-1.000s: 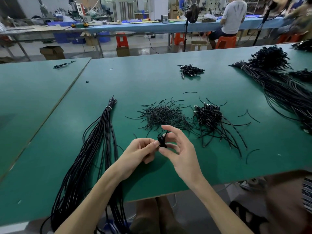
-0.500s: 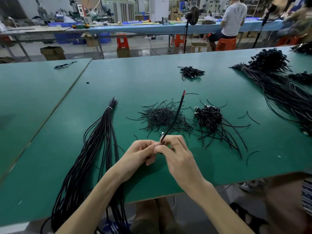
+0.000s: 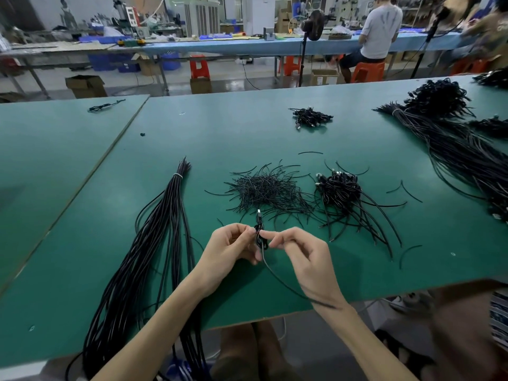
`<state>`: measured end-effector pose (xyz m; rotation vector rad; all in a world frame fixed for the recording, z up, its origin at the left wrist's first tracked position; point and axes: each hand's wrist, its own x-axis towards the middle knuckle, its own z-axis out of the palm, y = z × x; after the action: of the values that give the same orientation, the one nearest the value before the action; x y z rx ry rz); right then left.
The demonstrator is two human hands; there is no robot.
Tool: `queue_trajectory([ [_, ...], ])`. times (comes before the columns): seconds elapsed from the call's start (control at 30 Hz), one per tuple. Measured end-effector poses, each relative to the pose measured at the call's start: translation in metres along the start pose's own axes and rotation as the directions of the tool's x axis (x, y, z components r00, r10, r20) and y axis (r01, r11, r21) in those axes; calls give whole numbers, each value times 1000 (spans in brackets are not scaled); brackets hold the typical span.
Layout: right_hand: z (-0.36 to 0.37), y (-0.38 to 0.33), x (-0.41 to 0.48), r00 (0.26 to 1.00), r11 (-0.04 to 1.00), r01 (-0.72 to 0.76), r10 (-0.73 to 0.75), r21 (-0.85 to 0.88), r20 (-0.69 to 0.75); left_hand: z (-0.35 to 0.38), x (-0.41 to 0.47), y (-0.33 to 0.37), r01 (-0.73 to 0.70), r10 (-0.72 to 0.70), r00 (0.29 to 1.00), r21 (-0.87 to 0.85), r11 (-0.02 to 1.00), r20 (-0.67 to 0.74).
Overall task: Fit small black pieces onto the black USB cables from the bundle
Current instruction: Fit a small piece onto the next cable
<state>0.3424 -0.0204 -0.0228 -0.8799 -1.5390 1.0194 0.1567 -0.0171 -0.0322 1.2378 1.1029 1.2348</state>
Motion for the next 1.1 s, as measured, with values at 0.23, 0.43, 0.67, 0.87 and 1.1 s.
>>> queue_trajectory([
  [0.23, 3, -2, 15, 970, 964, -233, 240, 125, -45, 3, -2, 1, -61, 55, 998, 186, 981, 36],
  [0.43, 7, -2, 16, 896, 887, -443, 443, 129, 35, 3, -3, 3, -50, 54, 998, 257, 965, -10],
  [0.67, 1, -11, 24, 951, 955, -266, 282, -135, 124, 4, -4, 8, -28, 23, 999, 143, 989, 36],
  [0.87, 10, -4, 19, 966, 840, 258, -217, -477, 141, 5, -5, 11, -43, 42, 999, 107, 993, 14],
  [1.1, 10, 3, 13, 890, 660, 442, -405, -607, 208, 7, -7, 13, -39, 39, 999, 111, 993, 10],
])
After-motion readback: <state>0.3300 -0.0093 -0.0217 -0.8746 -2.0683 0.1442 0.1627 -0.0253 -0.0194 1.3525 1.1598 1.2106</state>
